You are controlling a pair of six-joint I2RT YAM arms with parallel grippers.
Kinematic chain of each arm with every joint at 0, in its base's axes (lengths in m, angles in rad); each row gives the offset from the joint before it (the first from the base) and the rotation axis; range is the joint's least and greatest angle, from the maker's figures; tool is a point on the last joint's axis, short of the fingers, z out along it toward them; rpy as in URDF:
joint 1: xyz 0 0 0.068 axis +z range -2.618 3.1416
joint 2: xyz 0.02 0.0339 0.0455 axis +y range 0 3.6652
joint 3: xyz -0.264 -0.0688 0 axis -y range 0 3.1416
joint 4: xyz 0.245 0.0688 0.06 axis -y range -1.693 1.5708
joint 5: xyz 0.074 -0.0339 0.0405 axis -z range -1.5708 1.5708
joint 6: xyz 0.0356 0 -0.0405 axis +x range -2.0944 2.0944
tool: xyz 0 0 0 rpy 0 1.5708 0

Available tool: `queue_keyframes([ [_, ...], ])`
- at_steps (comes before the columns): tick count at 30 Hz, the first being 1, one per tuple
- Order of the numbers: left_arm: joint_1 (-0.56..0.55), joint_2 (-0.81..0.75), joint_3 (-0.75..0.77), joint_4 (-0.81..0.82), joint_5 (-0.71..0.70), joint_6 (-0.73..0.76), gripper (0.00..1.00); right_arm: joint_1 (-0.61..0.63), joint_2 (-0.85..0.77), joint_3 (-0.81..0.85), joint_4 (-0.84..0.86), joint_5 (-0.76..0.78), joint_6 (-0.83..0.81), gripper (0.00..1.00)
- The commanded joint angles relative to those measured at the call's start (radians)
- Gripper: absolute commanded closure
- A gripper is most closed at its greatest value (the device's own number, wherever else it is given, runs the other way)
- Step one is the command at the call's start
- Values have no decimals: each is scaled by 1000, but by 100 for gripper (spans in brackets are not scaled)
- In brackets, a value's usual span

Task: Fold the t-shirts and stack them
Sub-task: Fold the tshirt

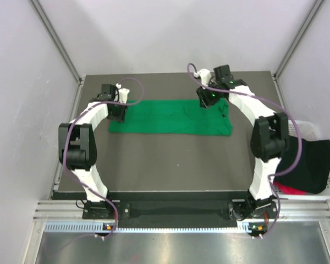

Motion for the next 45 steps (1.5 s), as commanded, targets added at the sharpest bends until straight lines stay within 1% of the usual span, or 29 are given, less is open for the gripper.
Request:
queue_keyframes([
  [1,4,-126,-6,15,10,60,59,-74,-163,-102,-39,-5,-5,53],
  [4,9,-135,-35,9,-6,92,58,-120,-204,-187,-141,-47,-52,53],
  [5,12,-133,-43,12,-6,100,58,-131,-230,-244,-150,-48,-65,53],
  [8,16,-136,-72,15,19,109,58,-155,-269,-338,-164,-27,-111,52],
  [11,18,-135,-94,20,52,127,57,-171,-275,-382,-196,-24,-138,52],
  [14,18,-121,-98,1,68,169,55,-177,-270,-401,-202,-22,-148,51],
  [19,20,-92,-98,-9,68,206,55,-182,-256,-399,-204,-16,-155,51],
  [28,26,-12,-66,1,60,203,55,-200,-200,-412,-166,39,-163,51],
  [34,38,34,-34,-11,62,202,56,-234,-134,-401,-158,41,-166,54],
  [37,38,41,-29,-6,60,207,56,-244,-97,-387,-158,36,-169,65],
  [38,39,45,-29,-8,60,206,56,-246,-91,-383,-167,35,-171,74],
  [41,38,54,-26,-9,59,206,56,-252,-66,-367,-175,47,-175,89],
  [42,39,58,-26,-9,57,204,56,-258,-63,-366,-173,57,-177,96],
  [44,38,60,-28,-11,59,202,56,-261,-59,-360,-167,71,-175,100],
  [45,39,61,-28,-9,59,202,56,-264,-56,-356,-164,80,-175,100],
])
